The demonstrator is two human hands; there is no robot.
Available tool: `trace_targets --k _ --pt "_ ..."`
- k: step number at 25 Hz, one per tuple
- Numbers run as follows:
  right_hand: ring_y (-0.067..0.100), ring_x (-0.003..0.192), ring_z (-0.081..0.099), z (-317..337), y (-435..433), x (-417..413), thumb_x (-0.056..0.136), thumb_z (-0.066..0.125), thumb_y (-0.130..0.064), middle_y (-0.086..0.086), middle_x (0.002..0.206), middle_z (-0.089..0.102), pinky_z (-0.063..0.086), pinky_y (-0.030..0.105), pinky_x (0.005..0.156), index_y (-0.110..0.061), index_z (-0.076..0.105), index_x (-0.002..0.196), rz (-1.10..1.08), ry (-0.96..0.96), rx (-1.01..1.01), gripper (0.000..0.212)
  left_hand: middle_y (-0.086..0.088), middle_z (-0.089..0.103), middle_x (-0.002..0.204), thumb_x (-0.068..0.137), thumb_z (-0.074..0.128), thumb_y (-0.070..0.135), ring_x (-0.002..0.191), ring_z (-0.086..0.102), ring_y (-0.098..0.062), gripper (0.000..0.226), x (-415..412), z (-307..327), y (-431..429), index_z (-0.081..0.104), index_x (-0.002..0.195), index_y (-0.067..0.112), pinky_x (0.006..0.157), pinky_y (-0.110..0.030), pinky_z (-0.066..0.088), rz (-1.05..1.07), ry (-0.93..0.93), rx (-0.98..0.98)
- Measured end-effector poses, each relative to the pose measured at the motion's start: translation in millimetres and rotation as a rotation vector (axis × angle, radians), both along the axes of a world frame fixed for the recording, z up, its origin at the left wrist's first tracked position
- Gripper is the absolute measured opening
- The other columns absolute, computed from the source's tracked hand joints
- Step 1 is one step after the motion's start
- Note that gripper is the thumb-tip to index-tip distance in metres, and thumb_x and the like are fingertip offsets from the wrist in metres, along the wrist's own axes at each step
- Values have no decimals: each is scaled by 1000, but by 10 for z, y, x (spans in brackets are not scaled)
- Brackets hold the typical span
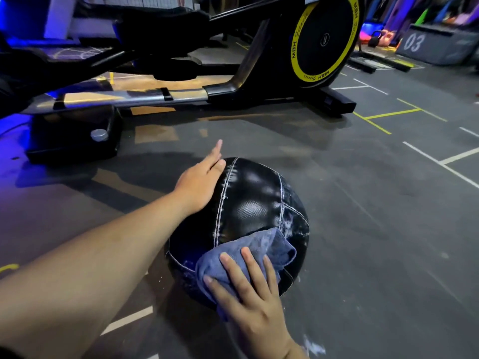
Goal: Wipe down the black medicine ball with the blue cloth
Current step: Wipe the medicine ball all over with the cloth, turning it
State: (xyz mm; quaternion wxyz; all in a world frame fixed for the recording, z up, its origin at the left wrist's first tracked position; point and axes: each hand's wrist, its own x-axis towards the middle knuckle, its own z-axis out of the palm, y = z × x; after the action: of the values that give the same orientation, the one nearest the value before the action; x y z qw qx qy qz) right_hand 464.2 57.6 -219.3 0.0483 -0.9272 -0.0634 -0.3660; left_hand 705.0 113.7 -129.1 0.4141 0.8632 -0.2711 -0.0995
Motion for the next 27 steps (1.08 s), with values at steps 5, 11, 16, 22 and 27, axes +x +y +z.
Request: trace_targets --k 5,11,16,22,27 --pt "35 132 48 499 -311 425 89 58 -26 11 143 53 36 51 109 -25 58 133 1 50 104 44 16 37 153 90 30 61 142 29 -3 49 -59 -48 87 47 134 51 119 -31 16 -55 -86 -48" --pt "20 110 65 1304 -1263 1694 92 58 -27 0 113 72 49 30 94 -28 68 120 -196 576 744 29 20 35 152 102 35 43 142 23 1 39 -318 -124 275 48 139 43 119 -26 13 -43 -150 -79" --pt "9 114 62 1131 -1110 1486 92 58 -29 -16 116 69 47 32 100 -42 64 120 -95 443 718 31 25 39 148 92 39 57 139 30 5 44 -212 -196 464 51 133 49 119 -33 20 -21 -97 -141" --pt "26 138 43 177 -380 144 92 53 -17 -2 150 43 38 46 110 -26 56 134 -111 -106 466 43 24 38 149 97 41 50 139 31 3 35 -127 -171 463 48 131 55 120 -39 21 -40 -39 -144" --pt "40 140 37 -189 -241 -143 96 47 -17 8 153 38 34 55 110 -21 52 134 -46 -121 382 39 25 36 150 101 37 44 142 27 0 35 -237 -173 517 47 133 53 121 -39 17 1 -72 -114"
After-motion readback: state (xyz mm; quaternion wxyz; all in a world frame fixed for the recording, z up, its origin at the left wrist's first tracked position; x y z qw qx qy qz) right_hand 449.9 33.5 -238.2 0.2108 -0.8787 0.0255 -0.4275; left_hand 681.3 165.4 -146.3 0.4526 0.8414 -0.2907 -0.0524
